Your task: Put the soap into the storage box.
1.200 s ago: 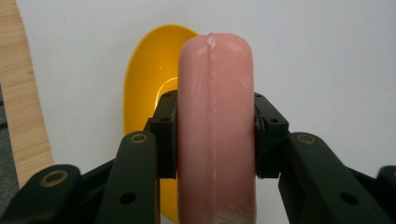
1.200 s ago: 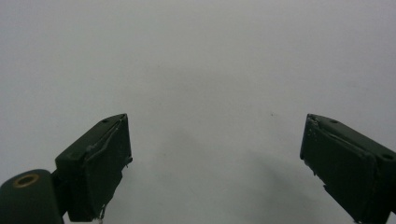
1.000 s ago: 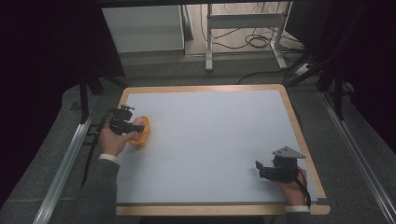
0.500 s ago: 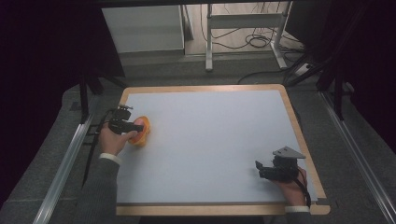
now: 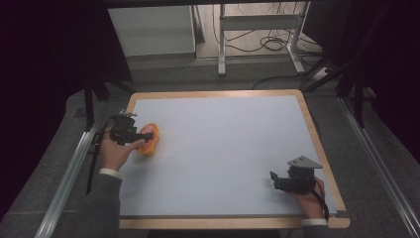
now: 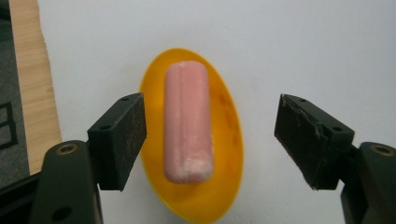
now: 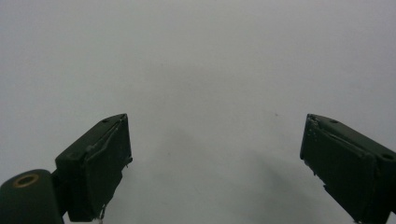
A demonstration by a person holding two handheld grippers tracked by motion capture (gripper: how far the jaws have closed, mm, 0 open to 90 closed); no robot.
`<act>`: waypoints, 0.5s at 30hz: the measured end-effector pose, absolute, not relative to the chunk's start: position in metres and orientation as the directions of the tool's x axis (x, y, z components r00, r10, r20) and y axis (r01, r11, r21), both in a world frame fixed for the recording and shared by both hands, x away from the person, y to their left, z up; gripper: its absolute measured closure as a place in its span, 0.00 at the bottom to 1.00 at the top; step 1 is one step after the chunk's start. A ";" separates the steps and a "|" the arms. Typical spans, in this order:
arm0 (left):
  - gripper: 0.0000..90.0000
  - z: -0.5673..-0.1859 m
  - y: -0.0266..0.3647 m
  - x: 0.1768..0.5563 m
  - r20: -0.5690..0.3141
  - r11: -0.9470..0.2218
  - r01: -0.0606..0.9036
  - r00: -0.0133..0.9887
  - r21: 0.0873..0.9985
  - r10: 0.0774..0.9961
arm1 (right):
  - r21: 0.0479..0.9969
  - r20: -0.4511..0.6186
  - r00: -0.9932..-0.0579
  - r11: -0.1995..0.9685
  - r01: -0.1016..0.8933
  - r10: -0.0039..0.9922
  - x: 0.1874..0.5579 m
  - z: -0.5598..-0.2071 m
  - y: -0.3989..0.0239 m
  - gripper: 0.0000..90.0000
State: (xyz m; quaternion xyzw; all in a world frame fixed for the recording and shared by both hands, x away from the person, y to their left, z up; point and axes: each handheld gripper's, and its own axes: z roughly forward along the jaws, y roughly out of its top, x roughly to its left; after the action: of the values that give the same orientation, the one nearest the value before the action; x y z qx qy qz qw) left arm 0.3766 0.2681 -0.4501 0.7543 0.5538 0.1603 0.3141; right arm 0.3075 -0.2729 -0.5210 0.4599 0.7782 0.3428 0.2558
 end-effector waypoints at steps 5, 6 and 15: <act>0.28 -0.446 0.259 0.363 -0.102 -0.219 0.712 0.379 0.668 0.920 | 0.775 -0.078 -0.448 0.337 0.534 0.891 0.307 -0.520 -0.272 0.09; 0.28 -0.446 0.257 0.360 -0.101 -0.226 0.705 0.390 0.672 0.915 | 0.777 -0.078 -0.447 0.335 0.532 0.891 0.307 -0.519 -0.273 0.09; 0.28 -0.461 0.233 0.337 -0.078 -0.319 0.678 0.486 0.662 0.870 | 0.784 -0.079 -0.443 0.330 0.526 0.893 0.306 -0.517 -0.275 0.09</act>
State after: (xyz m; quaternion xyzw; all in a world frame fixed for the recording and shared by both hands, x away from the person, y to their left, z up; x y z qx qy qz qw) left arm 0.3369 0.2326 -0.4607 0.7986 0.4848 0.1483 0.3245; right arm 0.3056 -0.2747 -0.5165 0.4592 0.7728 0.3523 0.2604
